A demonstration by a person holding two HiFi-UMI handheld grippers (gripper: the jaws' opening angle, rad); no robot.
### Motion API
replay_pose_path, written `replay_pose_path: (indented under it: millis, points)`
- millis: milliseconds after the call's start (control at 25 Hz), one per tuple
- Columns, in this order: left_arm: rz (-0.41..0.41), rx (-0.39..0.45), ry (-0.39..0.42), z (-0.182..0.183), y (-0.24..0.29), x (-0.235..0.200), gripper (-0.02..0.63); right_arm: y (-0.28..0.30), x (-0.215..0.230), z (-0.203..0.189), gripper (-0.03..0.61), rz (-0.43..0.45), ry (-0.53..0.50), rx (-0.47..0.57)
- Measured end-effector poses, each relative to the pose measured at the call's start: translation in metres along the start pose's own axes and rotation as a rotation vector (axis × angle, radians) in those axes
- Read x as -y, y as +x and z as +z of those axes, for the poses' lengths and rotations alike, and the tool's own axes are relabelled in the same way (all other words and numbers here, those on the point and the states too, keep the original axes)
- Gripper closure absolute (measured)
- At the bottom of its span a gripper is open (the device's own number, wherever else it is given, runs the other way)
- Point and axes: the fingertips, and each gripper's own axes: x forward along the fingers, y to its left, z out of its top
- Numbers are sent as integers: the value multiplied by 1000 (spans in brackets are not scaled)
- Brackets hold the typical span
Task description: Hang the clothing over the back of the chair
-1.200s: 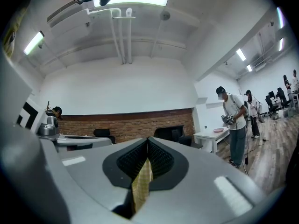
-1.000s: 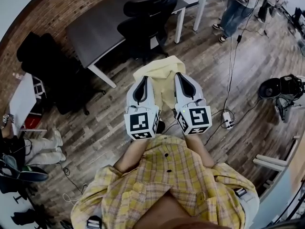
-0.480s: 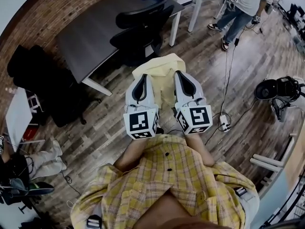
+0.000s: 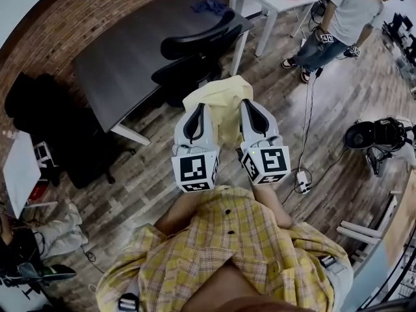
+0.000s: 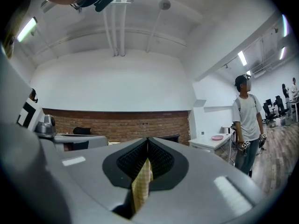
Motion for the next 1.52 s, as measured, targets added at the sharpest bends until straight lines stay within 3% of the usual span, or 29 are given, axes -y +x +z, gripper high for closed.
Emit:
replay_pose_path:
  millis: [440, 800, 1520]
  points:
    - [40, 6, -2, 3, 43, -22, 606, 36, 18, 1, 571, 13, 8, 12]
    - [108, 5, 16, 11, 72, -9, 606, 64, 45, 15, 571, 105, 22, 24]
    - [202, 95, 74, 59, 135, 5, 606, 118, 96, 68, 571, 229, 21, 109]
